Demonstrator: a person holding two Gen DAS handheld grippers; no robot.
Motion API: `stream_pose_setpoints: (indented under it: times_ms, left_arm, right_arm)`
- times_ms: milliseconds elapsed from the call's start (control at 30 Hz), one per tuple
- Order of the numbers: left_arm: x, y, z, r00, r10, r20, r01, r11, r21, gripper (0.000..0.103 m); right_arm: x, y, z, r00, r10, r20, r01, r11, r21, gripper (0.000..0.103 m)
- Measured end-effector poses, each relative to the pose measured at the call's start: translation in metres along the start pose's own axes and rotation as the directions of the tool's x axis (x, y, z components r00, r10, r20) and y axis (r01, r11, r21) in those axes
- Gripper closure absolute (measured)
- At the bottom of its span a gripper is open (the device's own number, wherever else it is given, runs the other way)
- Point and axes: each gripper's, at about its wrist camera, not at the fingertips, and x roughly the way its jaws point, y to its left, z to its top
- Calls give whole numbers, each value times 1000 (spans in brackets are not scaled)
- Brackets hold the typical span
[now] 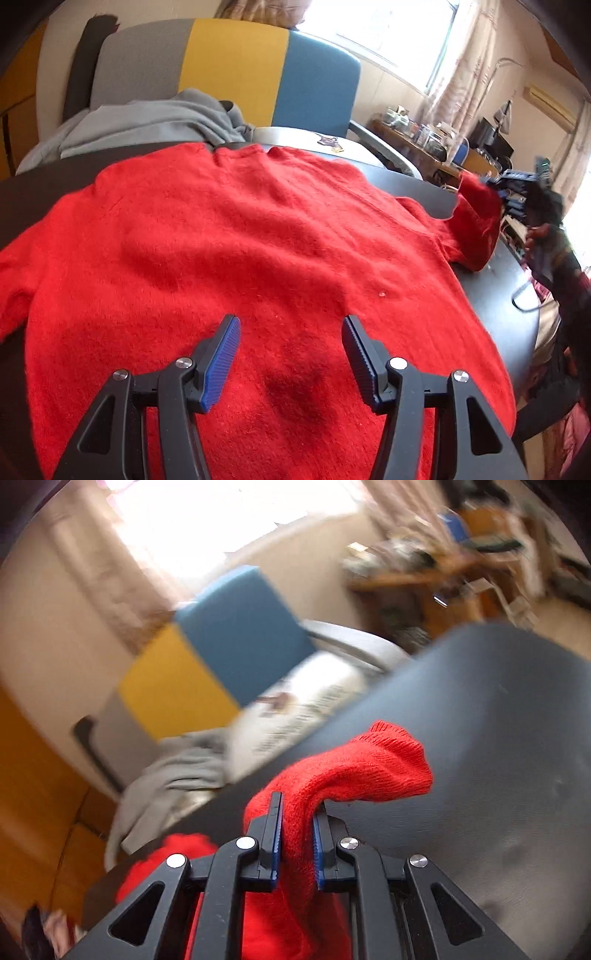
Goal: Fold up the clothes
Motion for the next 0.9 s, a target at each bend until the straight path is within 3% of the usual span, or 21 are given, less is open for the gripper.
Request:
stream_pose_setpoints:
  times_ms: [133, 233, 300, 333, 400, 533, 633, 700, 767, 867, 900]
  left_arm:
    - [-3, 10, 0, 1000, -31, -1, 31, 995, -92, 45]
    - [-12, 16, 3, 998, -59, 21, 61, 989, -134, 45]
    - [-18, 21, 7, 996, -80, 33, 84, 984, -156, 45]
    - [-20, 24, 9, 996, -85, 34, 90, 982, -165, 45]
    - [-23, 30, 15, 994, -103, 34, 108, 977, -183, 45]
    - [-17, 42, 29, 980, -201, 9, 196, 944, -265, 45]
    - [-4, 48, 35, 959, -283, -18, 259, 902, -345, 45]
    - [6, 53, 38, 961, -277, -30, 243, 887, -394, 45]
    - [17, 61, 43, 962, -269, -35, 225, 862, -454, 45]
    - [32, 71, 52, 956, -293, -25, 233, 805, -546, 44]
    - [37, 72, 55, 955, -295, -35, 226, 798, -559, 45]
  right_arm:
    - [-14, 86, -31, 995, 100, 5, -99, 985, -144, 89]
    - [-12, 156, -82, 986, 165, -30, -167, 949, -268, 79]
    - [-12, 185, -118, 971, 225, -83, -239, 920, -311, 37]
    - [-14, 200, -138, 964, 244, -107, -266, 904, -334, 30]
    - [-19, 213, -170, 961, 245, -127, -275, 886, -372, 27]
    - [-19, 194, -206, 953, 235, -191, -287, 905, -315, 24]
    - [-7, 157, -218, 957, 193, -215, -238, 950, -203, 22]
    - [1, 129, -223, 960, 181, -215, -208, 972, -113, 19]
    - [-2, 108, -225, 948, 275, -161, -284, 958, -30, 17]
    - [-2, 110, -224, 942, 288, -171, -298, 954, -38, 12]
    - [-2, 114, -225, 942, 284, -176, -299, 952, -63, 9]
